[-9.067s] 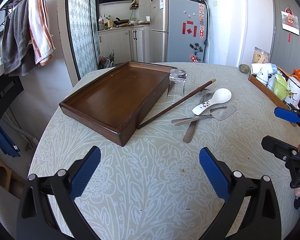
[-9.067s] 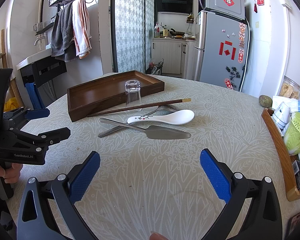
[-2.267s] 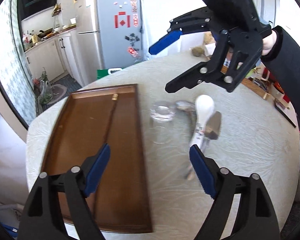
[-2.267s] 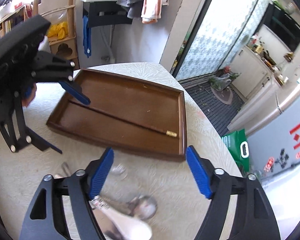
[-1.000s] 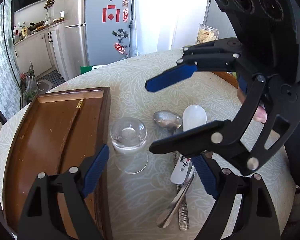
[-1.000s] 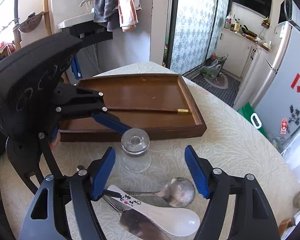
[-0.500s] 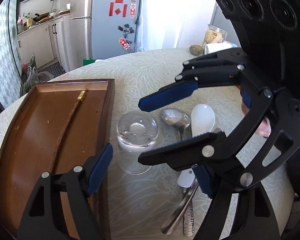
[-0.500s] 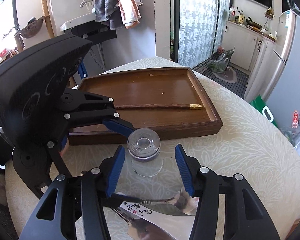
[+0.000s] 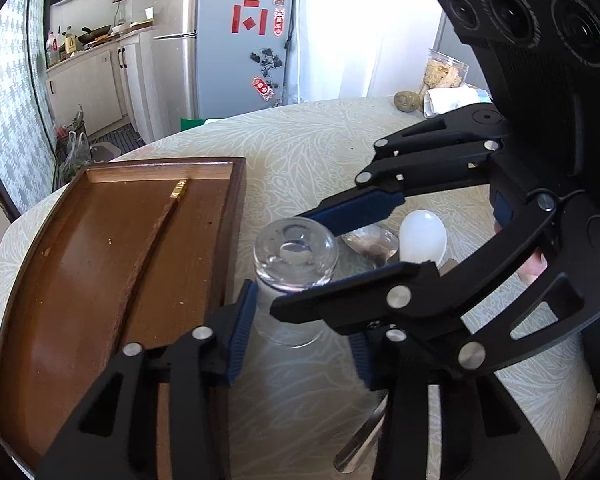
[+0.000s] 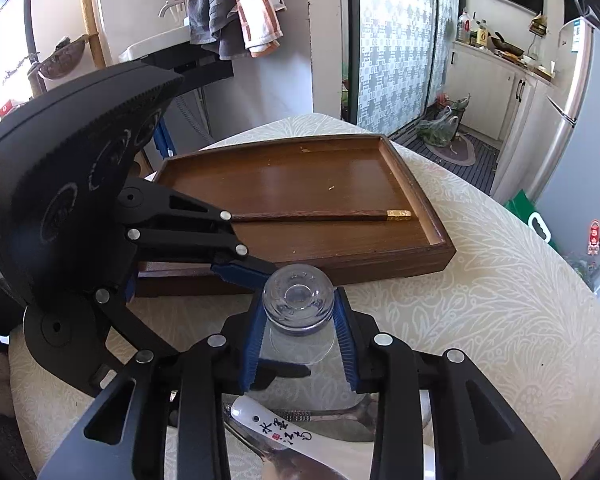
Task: Organize utensils
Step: 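Lift the glass with the left tool and carry it over the tray, then lower the glass into the tray and open the left tool, then move the left tool to the white ceramic spoon and close on it, then lift the white spoon with the left tool and carry it over the tray, then lower the white spoon into the tray and open the left tool, then move the left tool back to the metal cake server on the table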
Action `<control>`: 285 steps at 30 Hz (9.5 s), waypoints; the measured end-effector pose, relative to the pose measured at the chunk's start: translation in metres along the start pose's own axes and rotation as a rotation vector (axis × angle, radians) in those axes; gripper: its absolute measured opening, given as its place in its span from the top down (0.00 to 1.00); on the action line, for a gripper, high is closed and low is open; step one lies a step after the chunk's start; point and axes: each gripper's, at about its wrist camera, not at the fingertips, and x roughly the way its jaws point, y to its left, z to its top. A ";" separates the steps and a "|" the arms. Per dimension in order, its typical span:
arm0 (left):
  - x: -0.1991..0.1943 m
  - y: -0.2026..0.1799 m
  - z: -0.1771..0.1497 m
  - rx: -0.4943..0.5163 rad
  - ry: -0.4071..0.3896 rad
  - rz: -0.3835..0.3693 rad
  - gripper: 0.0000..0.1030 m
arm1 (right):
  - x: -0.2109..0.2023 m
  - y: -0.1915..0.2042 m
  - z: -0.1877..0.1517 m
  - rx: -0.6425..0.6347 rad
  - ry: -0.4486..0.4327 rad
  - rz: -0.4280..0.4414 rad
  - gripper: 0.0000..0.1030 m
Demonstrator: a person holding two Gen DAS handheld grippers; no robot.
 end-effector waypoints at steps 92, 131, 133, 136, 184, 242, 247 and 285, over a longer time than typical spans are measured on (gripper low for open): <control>-0.059 -0.043 0.004 0.134 -0.074 -0.041 0.08 | -0.119 -0.020 -0.036 0.050 -0.145 -0.131 0.16; 0.013 -0.063 -0.018 0.185 0.084 -0.091 0.60 | -0.066 -0.067 -0.095 0.356 0.028 -0.104 0.70; 0.013 -0.063 -0.019 0.185 0.084 -0.091 0.60 | -0.063 -0.073 -0.098 0.387 0.027 -0.085 0.70; 0.013 -0.063 -0.019 0.189 0.084 -0.090 0.60 | -0.058 -0.075 -0.099 0.406 0.031 -0.071 0.70; -0.004 -0.071 -0.017 0.241 0.040 -0.105 0.84 | -0.076 -0.072 -0.088 0.432 -0.057 -0.061 0.95; -0.074 0.130 -0.042 -0.023 0.006 0.115 0.85 | 0.107 -0.002 0.145 0.142 0.164 0.024 0.94; -0.068 0.135 -0.042 -0.034 0.015 0.117 0.84 | 0.116 -0.005 0.141 0.158 0.189 0.033 0.93; -0.085 -0.046 -0.029 0.167 -0.044 -0.024 0.16 | -0.077 -0.034 0.002 0.347 -0.019 -0.092 0.32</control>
